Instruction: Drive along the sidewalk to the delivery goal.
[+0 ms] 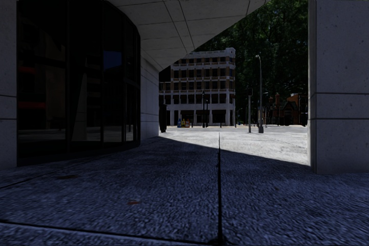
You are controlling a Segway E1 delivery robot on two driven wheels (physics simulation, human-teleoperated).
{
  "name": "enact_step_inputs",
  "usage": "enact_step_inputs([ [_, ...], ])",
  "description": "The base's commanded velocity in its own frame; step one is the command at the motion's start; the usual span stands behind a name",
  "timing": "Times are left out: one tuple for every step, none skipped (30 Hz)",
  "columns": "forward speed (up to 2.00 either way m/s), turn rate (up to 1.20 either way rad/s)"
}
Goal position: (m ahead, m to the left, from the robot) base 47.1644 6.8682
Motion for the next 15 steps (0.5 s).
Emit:
enact_step_inputs([
  [2.0, 0.0],
  [2.0, 0.0],
  [2.0, 0.0],
  [2.0, 0.0],
  [2.0, 0.0],
  [2.0, 0.0],
  [2.0, 0.0],
  [2.0, 0.0],
  [2.0, 0.0],
  [2.0, 0.0],
  [2.0, 0.0],
  [2.0, 0.0],
  [2.0, 0.0],
  [2.0, 0.0],
  [2.0, 0.0],
])
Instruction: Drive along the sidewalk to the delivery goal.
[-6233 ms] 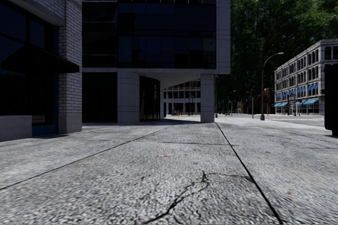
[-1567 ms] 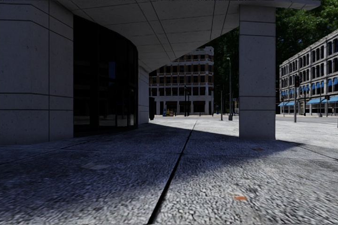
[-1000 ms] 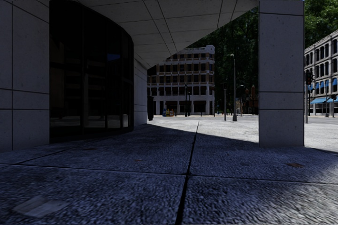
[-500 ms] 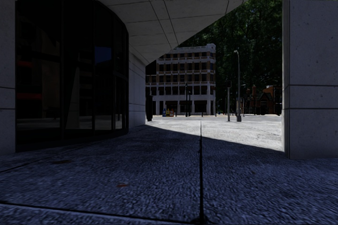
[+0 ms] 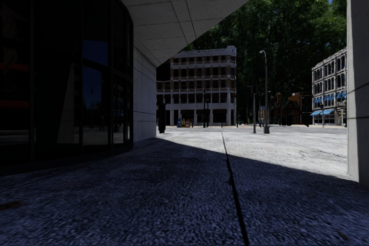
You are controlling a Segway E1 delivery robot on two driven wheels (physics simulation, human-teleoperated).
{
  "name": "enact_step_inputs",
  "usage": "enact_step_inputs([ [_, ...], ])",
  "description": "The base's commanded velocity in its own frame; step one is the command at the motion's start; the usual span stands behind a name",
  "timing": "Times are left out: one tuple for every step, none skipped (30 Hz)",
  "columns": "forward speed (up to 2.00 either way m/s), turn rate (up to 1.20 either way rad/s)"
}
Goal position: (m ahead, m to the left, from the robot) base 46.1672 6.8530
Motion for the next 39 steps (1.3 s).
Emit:
enact_step_inputs([
  [2.0, 0.0],
  [2.0, 0.0],
  [2.0, 0.0],
  [2.0, 0.0],
  [2.0, 0.0],
  [2.0, 0.0],
  [2.0, 0.0],
  [2.0, 0.0],
  [2.0, 0.0],
  [2.0, 0.0],
  [2.0, 0.0],
  [2.0, 0.0],
  [2.0, 0.0],
  [2.0, 0.0],
  [2.0, 0.0],
  [2.0, 0.0],
  [2.0, 0.0],
  [2.0, 0.0],
  [2.0, 0.0],
  [2.0, 0.0],
  [2.0, 0.0],
  [2.0, 0.0],
  [2.0, 0.0],
  [2.0, 0.0],
  [2.0, 0.0],
  [2.0, 0.0],
  [2.0, 0.0],
  [2.0, 0.0],
  [2.0, 0.0],
  [2.0, 0.0],
  [2.0, 0.0],
  [2.0, 0.0],
  [2.0, 0.0],
  [2.0, 0.0],
  [2.0, 0.0],
  [2.0, 0.0],
  [2.0, 0.0],
  [2.0, 0.0],
  [2.0, 0.0],
])
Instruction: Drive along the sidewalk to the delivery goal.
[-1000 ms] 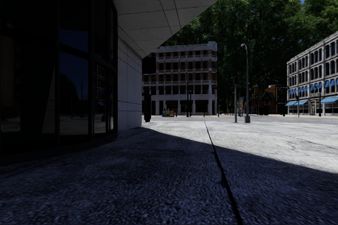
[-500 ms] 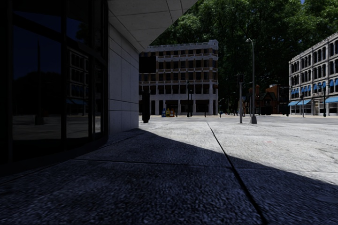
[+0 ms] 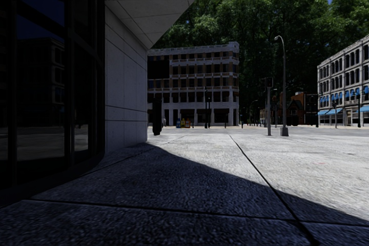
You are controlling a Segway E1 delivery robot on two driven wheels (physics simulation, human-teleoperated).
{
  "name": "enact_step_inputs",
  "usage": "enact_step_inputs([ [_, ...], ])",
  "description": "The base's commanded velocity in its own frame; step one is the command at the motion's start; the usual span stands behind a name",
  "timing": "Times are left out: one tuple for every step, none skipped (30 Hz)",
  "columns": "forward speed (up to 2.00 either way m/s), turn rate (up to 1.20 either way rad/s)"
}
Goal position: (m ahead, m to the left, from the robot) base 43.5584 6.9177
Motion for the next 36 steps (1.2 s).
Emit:
enact_step_inputs([
  [2.0, 0.0],
  [2.0, 0.0],
  [2.0, 0.0],
  [2.0, 0.0],
  [2.0, 0.0],
  [2.0, 0.0],
  [2.0, 0.0],
  [2.0, 0.0],
  [2.0, 0.0],
  [2.0, 0.0],
  [2.0, 0.0],
  [2.0, 0.0],
  [2.0, 0.0],
  [2.0, 0.0],
  [2.0, 0.0],
  [2.0, 0.0],
  [2.0, 0.0],
  [2.0, 0.0],
  [2.0, 0.0],
  [2.0, 0.0],
  [2.0, 0.0],
  [2.0, 0.0],
  [2.0, 0.0],
  [2.0, 0.0],
  [2.0, 0.0],
  [2.0, 0.0],
  [2.0, 0.0],
  [2.0, 0.0],
  [2.0, 0.0],
  [2.0, 0.0],
  [2.0, 0.0],
  [2.0, 0.0],
  [2.0, 0.0],
  [2.0, 0.0],
  [2.0, 0.0],
  [2.0, 0.0],
])
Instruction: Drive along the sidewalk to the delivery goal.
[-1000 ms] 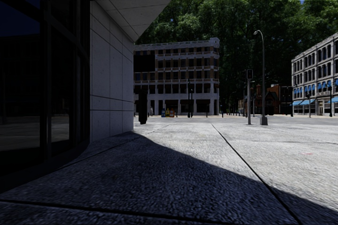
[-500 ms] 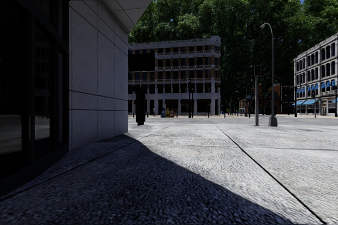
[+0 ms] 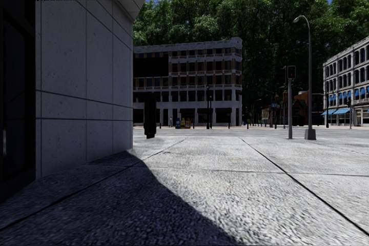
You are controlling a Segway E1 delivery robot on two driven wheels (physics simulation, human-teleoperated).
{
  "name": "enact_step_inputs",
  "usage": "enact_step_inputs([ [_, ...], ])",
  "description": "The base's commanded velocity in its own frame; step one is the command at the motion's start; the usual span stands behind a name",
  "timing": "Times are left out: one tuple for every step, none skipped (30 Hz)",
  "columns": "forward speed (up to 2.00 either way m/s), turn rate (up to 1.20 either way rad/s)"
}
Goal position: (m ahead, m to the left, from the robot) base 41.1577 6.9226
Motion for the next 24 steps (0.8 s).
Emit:
enact_step_inputs([
  [2.0, 0.0],
  [2.0, 0.0],
  [2.0, 0.0],
  [2.0, 0.0],
  [2.0, 0.0],
  [2.0, 0.0],
  [2.0, 0.0],
  [2.0, 0.0],
  [2.0, 0.0],
  [2.0, 0.0],
  [2.0, 0.0],
  [2.0, 0.0],
  [2.0, 0.0],
  [2.0, 0.0],
  [2.0, 0.0],
  [2.0, 0.0],
  [2.0, 0.0],
  [2.0, 0.0],
  [2.0, 0.0],
  [2.0, 0.0],
  [2.0, 0.0],
  [2.0, 0.0],
  [2.0, 0.0],
  [2.0, 0.0],
])
